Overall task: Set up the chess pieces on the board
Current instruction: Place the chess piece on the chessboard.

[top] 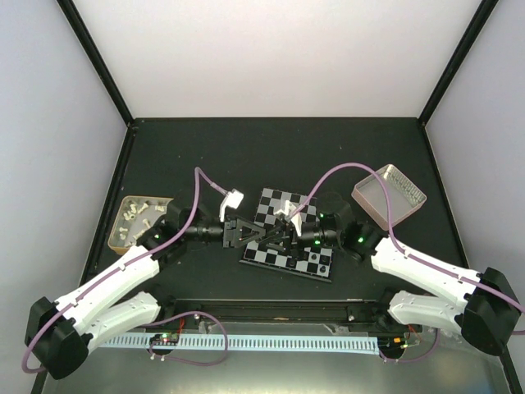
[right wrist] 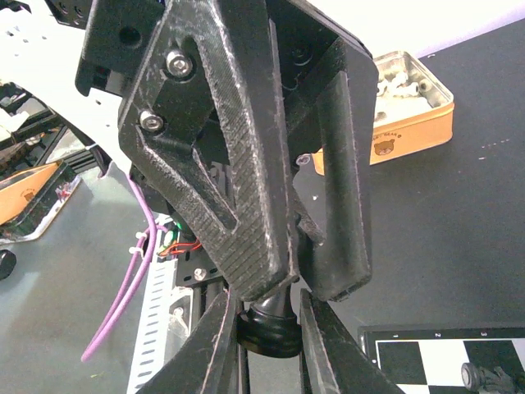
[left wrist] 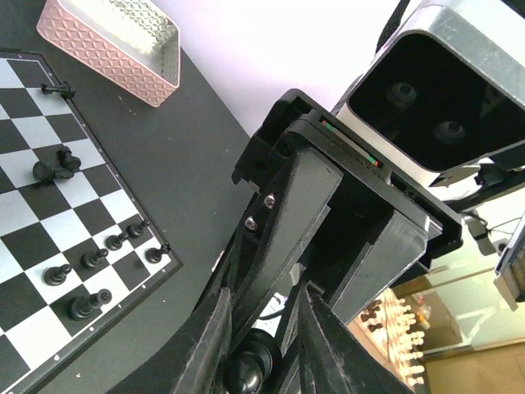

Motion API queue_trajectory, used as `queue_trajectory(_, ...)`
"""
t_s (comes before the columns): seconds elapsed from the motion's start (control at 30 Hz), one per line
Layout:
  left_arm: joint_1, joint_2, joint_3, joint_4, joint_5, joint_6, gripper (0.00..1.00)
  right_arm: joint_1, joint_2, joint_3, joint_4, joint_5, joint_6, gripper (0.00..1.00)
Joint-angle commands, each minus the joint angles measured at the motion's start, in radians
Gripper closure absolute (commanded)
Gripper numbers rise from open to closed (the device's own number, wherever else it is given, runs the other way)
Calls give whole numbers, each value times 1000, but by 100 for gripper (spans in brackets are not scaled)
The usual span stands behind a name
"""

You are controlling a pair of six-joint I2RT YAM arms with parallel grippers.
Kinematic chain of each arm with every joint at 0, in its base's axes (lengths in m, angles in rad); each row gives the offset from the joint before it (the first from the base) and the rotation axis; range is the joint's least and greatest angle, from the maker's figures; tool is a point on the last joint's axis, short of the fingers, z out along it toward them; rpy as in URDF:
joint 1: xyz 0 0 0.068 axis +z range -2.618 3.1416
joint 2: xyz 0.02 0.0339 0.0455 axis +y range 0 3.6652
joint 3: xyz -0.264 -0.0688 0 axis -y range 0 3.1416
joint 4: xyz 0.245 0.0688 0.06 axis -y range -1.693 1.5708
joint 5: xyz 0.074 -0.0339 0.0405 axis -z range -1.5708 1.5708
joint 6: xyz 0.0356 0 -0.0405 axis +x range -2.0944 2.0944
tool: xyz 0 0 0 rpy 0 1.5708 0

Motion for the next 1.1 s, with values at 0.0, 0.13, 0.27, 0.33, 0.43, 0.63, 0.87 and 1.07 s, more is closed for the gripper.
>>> queue_trajectory(0.0,-5,-11,46,-62,57,61,79,-4,-20,-16,41,54,1,87)
queue_trajectory(0.13,-6,-25,55,-103,36,90,92,-3,-21,-21,39,72,19,87)
queue_trajectory(0.27,-5,-28,50,-110,7,95,98,-4,-17,-21,28,134,65,77)
queue_trajectory(0.33,-8,-27,53,-143,-48,106,98,-4,-17,-23,16,178,89,62)
queue_trajectory(0.43,-15,-24,71,-225,-192,137,98,-4,-46,-54,-21,264,133,41)
queue_trajectory(0.63,-99,21,97,-265,-447,131,98,-4,-258,-174,-135,545,256,34)
queue_trajectory(0.87,-347,228,236,-318,-836,94,98,-4,-435,-116,-513,1182,522,34)
queue_trajectory(1.07,-559,453,379,-377,-1066,27,98,-7,-453,-48,-796,1375,782,34)
